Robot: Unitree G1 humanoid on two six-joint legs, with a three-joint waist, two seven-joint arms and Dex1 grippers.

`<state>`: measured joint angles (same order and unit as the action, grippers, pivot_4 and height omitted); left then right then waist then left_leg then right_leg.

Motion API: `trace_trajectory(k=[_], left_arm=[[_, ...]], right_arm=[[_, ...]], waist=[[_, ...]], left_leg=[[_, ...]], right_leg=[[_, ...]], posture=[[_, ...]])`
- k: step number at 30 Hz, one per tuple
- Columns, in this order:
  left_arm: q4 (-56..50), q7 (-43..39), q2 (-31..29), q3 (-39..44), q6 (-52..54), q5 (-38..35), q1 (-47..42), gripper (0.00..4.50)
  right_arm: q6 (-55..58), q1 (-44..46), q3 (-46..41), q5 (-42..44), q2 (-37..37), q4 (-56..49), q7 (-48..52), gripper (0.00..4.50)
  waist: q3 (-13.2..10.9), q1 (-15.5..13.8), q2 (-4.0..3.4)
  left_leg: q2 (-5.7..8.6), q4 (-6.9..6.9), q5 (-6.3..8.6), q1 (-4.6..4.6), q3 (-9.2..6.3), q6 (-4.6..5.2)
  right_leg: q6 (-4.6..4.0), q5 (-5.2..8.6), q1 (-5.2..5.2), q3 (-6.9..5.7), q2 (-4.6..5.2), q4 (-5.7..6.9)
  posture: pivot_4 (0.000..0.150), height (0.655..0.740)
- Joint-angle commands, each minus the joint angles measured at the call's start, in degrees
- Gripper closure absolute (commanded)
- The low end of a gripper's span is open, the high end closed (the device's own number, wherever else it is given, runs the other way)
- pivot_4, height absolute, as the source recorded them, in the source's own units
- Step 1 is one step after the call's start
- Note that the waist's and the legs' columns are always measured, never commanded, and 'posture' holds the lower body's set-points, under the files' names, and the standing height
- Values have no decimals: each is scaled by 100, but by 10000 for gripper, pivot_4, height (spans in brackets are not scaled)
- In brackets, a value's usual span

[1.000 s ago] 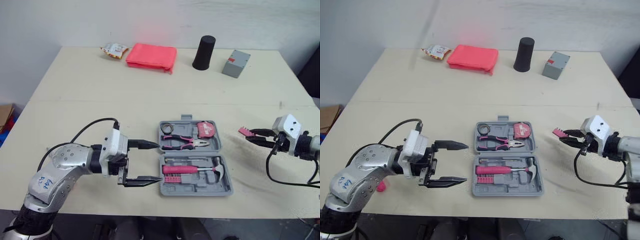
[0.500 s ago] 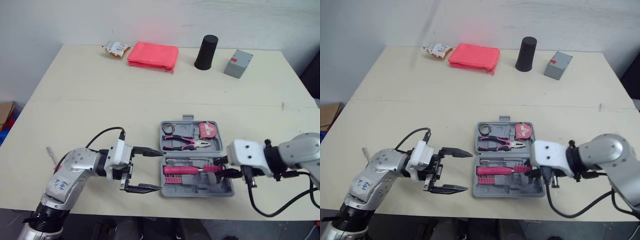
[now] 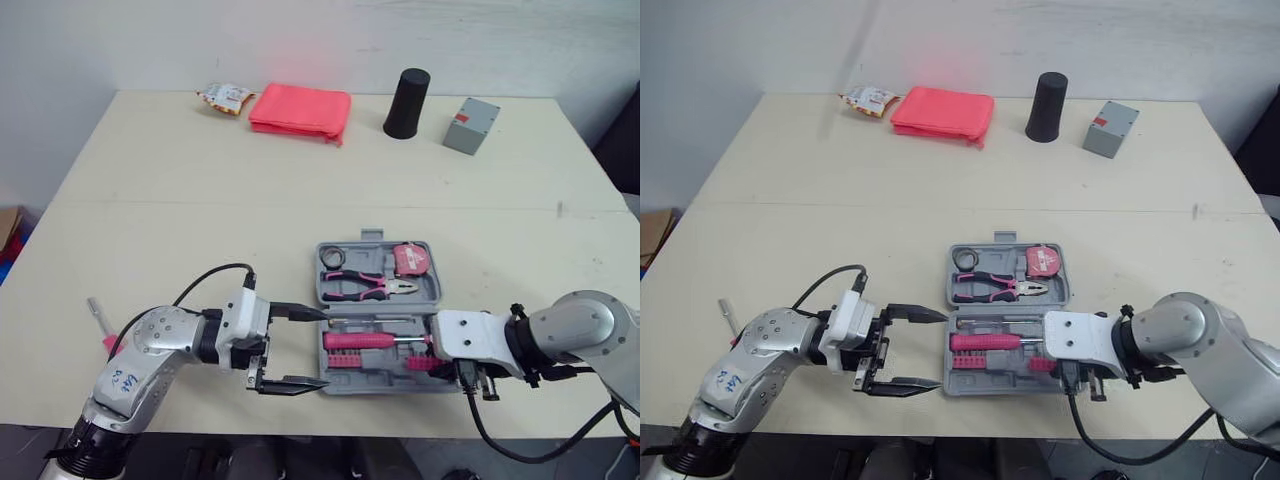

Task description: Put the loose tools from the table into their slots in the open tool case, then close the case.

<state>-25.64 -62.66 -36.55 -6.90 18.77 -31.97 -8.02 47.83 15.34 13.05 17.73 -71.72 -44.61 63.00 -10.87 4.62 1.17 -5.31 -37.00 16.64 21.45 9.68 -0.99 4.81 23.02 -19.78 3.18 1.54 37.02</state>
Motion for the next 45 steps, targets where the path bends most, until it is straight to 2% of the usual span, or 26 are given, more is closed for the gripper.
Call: trace_trajectory(k=[1, 16, 32, 38, 41, 43, 45], left_arm=[[-327, 43, -59, 89, 102, -169, 81, 0], [-545, 144, -199, 173, 301, -151, 289, 0], [-456, 266, -212, 227, 261, -50, 395, 0], [-415, 251, -261, 195, 364, -94, 373, 0], [-531, 135, -425, 279, 581, -313, 477, 0], [-499, 96, -474, 286, 499, -248, 476, 0], [-380, 90, -472, 301, 405, -157, 405, 0]], right_arm=[[129, 191, 142, -31, 135, -123, -44, 37439], [384, 1276, 1284, -411, 676, 242, 123, 37439], [346, 1391, 1383, -455, 1045, 578, 274, 37439], [-162, 1299, 894, -235, 785, 560, 679, 8455], [-222, 1177, 296, 239, 398, 467, 1126, 8455], [-382, 987, -181, 538, 418, 612, 1173, 8455], [-844, 636, -706, 853, 734, 834, 1193, 8455]], waist=[[0, 2, 0], [0, 15, 0], [6, 29, 11], [5, 12, 12], [4, 6, 12], [3, 6, 16], [2, -1, 19]], left_leg=[[0, 0, 0, 0, 0, -1], [-1, -1, 1, 0, 3, -2], [-4, -4, 1, -4, 6, -2], [-5, -4, 1, -8, 9, -3], [-2, -3, 2, -4, 9, -2], [-5, 0, 3, -4, 8, -2], [-6, 1, 4, -5, 7, -3]], right_leg=[[0, 0, 0, 0, 0, -2], [-4, 2, -4, 0, 1, 1], [-8, 4, -4, -1, 0, 9], [-15, 5, -5, -1, 0, 16], [-14, 5, -7, -1, 2, 13], [-14, 5, -5, -3, 1, 9], [-15, 5, -3, -4, 0, 6]], posture=[[1500, 7400], [1500, 7400], [1500, 7400], [1500, 7400], [1500, 7400], [1500, 7400], [1500, 7400]])
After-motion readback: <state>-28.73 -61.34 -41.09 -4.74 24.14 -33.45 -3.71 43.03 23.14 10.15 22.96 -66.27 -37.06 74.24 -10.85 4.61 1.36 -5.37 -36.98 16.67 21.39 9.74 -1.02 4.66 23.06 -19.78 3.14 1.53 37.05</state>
